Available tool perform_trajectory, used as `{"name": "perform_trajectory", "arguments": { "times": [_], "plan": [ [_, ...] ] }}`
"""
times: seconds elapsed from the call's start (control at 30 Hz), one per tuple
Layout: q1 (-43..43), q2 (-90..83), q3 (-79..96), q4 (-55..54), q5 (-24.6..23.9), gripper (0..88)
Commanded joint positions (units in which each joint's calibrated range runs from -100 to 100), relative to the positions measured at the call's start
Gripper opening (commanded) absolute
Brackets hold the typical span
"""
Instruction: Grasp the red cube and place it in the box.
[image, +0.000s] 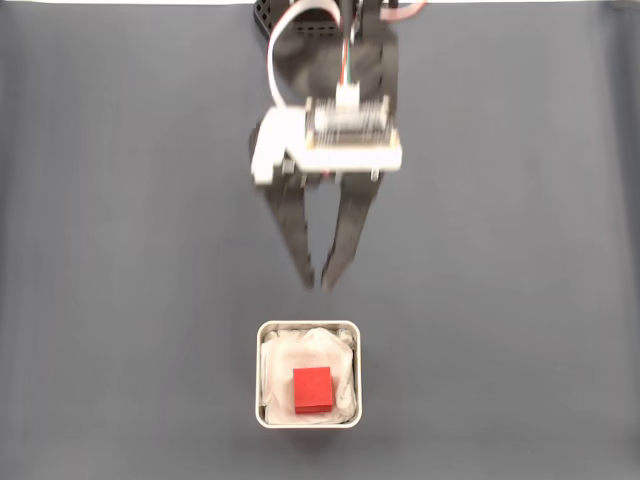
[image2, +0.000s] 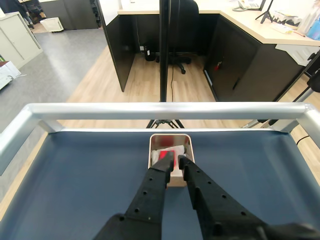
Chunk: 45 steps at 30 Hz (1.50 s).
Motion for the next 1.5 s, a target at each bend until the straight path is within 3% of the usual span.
{"name": "perform_trajectory", "arguments": {
  "times": [0.0, 0.27, 0.5, 0.73, 1.47],
  "plan": [
    [-1.03, -14.78, 14.02, 0.22, 0.20, 0.0],
    [-1.25, -43.64, 53.98, 1.29, 0.63, 0.0],
    [-0.11, -58.97, 72.59, 16.62, -0.44, 0.0],
    [-0.54, -62.09, 73.51, 32.93, -2.44, 0.0],
    [0.03, -62.18, 73.51, 33.42, -0.93, 0.6]
  ]
}}
